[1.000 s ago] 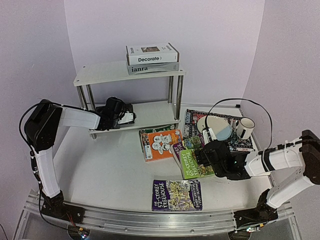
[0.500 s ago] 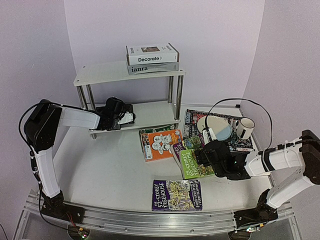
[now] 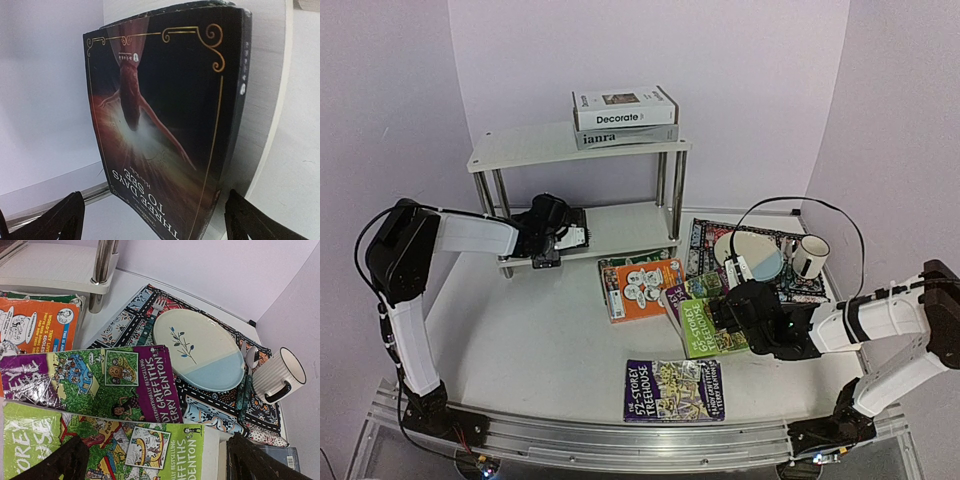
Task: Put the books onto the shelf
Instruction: Place the book in the book pile on the shelf, then adjust the book in the book pile on the shelf, then move the book from the book pile.
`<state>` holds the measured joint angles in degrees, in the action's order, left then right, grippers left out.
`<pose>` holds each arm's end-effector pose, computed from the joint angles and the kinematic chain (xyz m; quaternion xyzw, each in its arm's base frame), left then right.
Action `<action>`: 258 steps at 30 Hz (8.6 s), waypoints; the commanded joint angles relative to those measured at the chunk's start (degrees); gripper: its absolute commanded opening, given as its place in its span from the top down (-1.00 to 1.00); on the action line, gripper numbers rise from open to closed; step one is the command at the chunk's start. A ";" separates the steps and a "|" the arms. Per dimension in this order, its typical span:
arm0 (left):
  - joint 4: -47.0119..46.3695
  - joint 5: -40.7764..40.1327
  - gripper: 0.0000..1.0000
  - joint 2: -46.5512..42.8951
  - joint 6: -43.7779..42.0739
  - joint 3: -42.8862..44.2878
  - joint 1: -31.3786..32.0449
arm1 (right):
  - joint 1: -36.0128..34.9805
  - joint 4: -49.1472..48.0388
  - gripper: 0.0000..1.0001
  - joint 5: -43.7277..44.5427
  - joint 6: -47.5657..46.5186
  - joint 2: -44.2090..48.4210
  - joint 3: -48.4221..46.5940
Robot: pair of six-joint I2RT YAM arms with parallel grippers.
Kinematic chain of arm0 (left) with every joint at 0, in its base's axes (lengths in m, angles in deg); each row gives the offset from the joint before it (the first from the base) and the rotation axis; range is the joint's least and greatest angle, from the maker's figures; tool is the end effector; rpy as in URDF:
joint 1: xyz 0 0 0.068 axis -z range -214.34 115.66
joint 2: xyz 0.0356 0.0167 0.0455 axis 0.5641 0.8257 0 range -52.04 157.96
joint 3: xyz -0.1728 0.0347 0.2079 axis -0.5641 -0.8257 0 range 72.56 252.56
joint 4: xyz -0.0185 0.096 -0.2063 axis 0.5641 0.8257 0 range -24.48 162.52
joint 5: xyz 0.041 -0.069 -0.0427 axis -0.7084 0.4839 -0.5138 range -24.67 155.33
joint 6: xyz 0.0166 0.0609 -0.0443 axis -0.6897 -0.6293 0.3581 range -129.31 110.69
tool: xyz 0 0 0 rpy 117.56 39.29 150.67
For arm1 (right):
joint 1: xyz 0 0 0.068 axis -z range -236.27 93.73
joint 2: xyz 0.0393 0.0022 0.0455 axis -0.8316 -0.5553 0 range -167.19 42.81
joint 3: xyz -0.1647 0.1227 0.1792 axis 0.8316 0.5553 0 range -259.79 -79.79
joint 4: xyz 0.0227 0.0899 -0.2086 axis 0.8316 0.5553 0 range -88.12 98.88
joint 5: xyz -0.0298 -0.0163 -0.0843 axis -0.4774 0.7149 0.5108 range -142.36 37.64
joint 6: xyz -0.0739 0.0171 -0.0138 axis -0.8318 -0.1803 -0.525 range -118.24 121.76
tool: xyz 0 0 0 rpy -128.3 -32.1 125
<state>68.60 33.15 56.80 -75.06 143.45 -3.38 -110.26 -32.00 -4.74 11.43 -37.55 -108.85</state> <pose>0.3651 -0.1782 0.1967 0.5771 0.6669 0.3597 0.3046 0.1957 0.1869 0.2124 -0.0568 0.7731 0.0092 0.6317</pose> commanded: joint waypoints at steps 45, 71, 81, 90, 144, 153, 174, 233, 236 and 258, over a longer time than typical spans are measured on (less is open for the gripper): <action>9.84 3.25 0.35 -8.12 10.97 3.86 0.55 | 0.27 1.46 -0.96 0.84 0.52 -0.59 -1.00; 13.00 11.38 1.00 -29.32 87.76 -9.26 4.65 | 0.29 1.55 -0.97 0.64 0.60 -0.25 -0.98; 12.91 10.83 1.00 -26.49 96.40 -10.29 2.62 | 0.25 1.55 -0.97 0.78 0.52 0.02 -0.81; 13.25 8.76 1.00 -21.17 98.53 -7.40 1.31 | 0.30 1.53 -0.97 0.90 0.35 0.20 -0.81; 17.22 17.56 0.45 -1.25 97.37 6.28 -6.81 | 0.28 1.54 -0.97 0.80 -0.09 -0.15 -0.96; 17.37 20.13 0.25 -3.05 96.27 5.28 -6.98 | 0.26 1.53 -0.97 0.72 -0.09 -0.24 -0.97; 19.61 42.06 -0.57 -31.12 97.30 -12.37 -7.02 | 0.28 1.54 -0.97 -0.52 -0.55 -0.88 -1.34; -14.09 43.93 -0.72 -14.63 108.66 -23.30 15.63 | 7.31 23.39 -0.96 -32.41 13.46 -16.66 -30.73; -14.40 43.96 -0.61 -13.08 109.20 -22.51 15.56 | 9.70 23.96 -0.86 -36.23 12.79 -19.60 -34.17; -20.30 46.51 -0.32 -3.18 112.66 -19.09 13.70 | 15.31 30.81 -0.54 -45.07 10.02 -38.86 -53.84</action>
<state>51.34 78.85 52.17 36.77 121.96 11.06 -95.12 -4.74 -47.15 21.92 -74.32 -159.93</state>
